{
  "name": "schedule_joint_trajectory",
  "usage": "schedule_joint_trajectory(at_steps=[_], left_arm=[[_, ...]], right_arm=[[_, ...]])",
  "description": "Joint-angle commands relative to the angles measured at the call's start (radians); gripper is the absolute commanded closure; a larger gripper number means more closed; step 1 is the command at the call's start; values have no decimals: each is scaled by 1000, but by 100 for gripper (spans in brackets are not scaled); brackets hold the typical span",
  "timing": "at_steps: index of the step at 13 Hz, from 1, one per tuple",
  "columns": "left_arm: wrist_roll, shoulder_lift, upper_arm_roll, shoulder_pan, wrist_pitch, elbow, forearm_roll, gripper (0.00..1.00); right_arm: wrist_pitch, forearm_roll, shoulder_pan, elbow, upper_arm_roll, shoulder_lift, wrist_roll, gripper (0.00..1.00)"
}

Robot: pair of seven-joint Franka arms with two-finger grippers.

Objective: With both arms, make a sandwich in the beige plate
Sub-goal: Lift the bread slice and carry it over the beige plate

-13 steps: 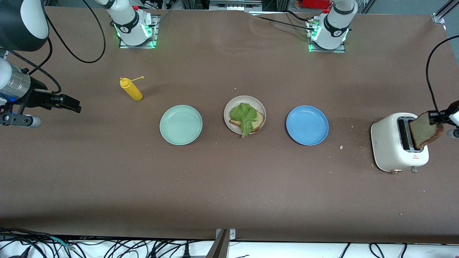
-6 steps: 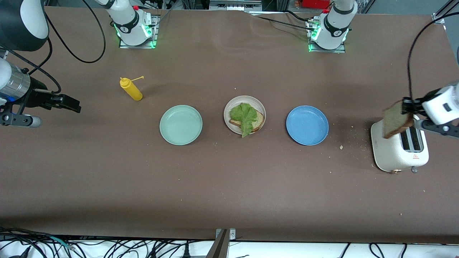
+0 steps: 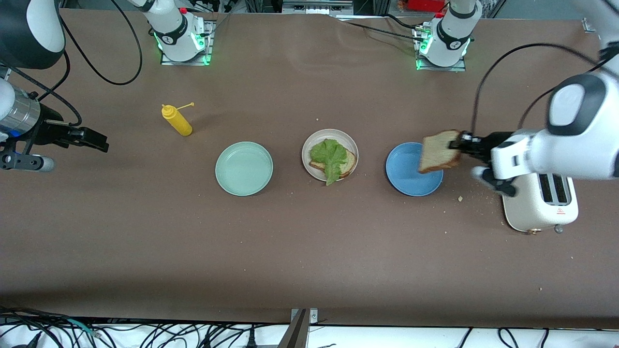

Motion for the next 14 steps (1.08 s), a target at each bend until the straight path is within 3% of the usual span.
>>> schedule_joint_trajectory(at_steps=[1,6,13,14], left_arm=[[-10,82,4,-73,54,26,-164,100],[53,232,4,-181,62,12,-402,100],[479,399,7,-187,169,-49,-509,100],[487,401,7,-195,197,-49,-509,89]], right_arm=[[-12,0,-8,9,3,-2,-4,0],[-12,0,-8,9,3,-2,-4,0],[-10,2,-8,8,1,-2,-5,0],[-9,2,-8,8,1,-2,-5,0]])
